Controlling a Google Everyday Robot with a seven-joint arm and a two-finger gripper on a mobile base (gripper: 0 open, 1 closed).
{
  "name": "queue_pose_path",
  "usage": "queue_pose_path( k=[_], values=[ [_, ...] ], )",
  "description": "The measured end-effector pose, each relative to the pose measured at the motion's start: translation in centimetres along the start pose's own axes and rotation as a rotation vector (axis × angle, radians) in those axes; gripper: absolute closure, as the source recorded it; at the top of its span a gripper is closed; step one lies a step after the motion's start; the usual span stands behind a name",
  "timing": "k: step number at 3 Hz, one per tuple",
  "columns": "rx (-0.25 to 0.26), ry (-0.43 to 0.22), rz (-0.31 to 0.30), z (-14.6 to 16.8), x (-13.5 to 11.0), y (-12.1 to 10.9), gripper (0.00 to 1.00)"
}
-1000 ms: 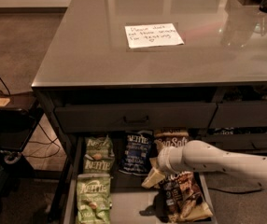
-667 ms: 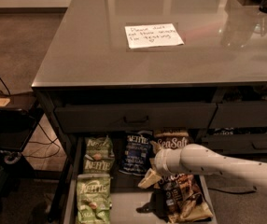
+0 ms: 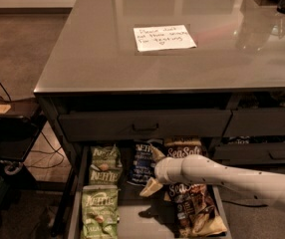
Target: Pick blue chip bag from middle drawer and place on counter
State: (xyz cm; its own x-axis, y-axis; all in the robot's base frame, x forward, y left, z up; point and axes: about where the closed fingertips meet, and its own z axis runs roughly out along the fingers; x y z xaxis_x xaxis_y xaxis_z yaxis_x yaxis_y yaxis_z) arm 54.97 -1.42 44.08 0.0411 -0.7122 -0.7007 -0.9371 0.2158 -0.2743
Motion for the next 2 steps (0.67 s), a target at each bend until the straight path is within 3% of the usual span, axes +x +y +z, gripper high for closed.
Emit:
queue_pose_path(
  k=[2],
  values=[
    [-0.004,0.053,-0.086,3.5,1.1,-2.2,0.0]
  ],
)
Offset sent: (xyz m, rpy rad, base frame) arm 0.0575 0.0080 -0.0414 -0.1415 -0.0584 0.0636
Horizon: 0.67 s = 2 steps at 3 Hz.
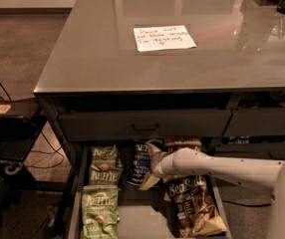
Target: Pick blue chip bag from middle drawer and place on counter
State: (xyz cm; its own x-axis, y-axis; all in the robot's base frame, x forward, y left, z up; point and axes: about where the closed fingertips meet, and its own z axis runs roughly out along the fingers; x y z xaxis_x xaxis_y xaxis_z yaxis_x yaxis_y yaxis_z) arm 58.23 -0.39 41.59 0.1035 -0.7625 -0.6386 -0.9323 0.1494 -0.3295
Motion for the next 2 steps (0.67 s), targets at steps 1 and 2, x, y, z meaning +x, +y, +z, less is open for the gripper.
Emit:
queue_pose_path(
  k=[1,2],
  values=[
    [-0.009,0.037,-0.005,1.4,1.7,-1.2,0.0],
    [-0.01,0.082,0.01,2.2,3.6,-2.1,0.0]
  ],
)
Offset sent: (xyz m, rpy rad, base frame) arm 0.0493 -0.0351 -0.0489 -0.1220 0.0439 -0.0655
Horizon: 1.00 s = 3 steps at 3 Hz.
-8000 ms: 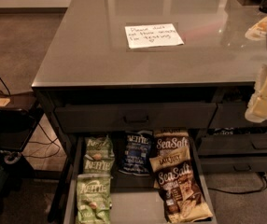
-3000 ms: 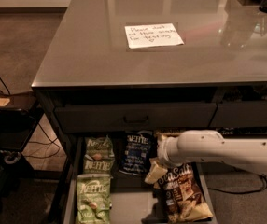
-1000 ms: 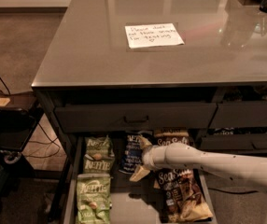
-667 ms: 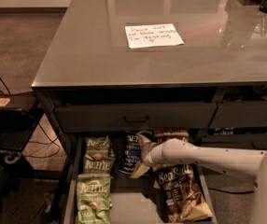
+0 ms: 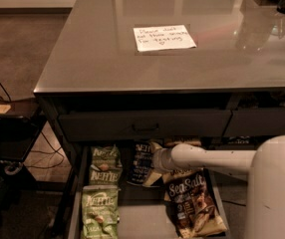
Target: Pick blue chip bag from middle drawer and place on counter
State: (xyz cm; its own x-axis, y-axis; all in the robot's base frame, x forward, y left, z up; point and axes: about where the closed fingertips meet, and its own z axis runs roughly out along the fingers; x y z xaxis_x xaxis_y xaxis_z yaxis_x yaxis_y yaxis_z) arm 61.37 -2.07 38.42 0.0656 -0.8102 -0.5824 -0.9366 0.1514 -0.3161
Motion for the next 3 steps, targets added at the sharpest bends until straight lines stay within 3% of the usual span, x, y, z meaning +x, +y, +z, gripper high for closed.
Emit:
queue_pose_path(
  k=[2,3],
  values=[
    [-0.01,0.069,0.028,0.8,2.6,0.2,0.43],
    [-0.017,0.059,0.028,0.2,2.1,1.0,0.65]
  ],
)
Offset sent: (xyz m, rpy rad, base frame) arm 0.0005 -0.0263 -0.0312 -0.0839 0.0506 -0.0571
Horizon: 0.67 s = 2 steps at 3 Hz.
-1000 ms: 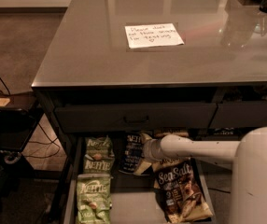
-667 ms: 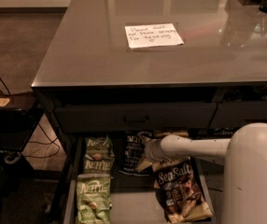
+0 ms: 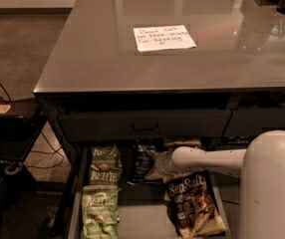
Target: Pick blue chip bag from middle drawer and place on counter
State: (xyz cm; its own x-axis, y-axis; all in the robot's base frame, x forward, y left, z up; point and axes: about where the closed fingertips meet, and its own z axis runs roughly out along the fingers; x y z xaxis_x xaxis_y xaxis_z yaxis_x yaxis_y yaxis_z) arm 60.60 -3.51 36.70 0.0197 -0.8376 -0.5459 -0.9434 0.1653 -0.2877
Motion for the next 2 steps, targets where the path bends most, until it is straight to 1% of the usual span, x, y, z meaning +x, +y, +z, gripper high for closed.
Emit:
queue_pose_path(
  k=[1,2],
  values=[
    [-0.01,-0.04,0.0,-1.5,-1.3,0.9,0.89],
    [-0.027,-0.101,-0.008,-4.0,-3.3,1.8,1.0]
  ],
)
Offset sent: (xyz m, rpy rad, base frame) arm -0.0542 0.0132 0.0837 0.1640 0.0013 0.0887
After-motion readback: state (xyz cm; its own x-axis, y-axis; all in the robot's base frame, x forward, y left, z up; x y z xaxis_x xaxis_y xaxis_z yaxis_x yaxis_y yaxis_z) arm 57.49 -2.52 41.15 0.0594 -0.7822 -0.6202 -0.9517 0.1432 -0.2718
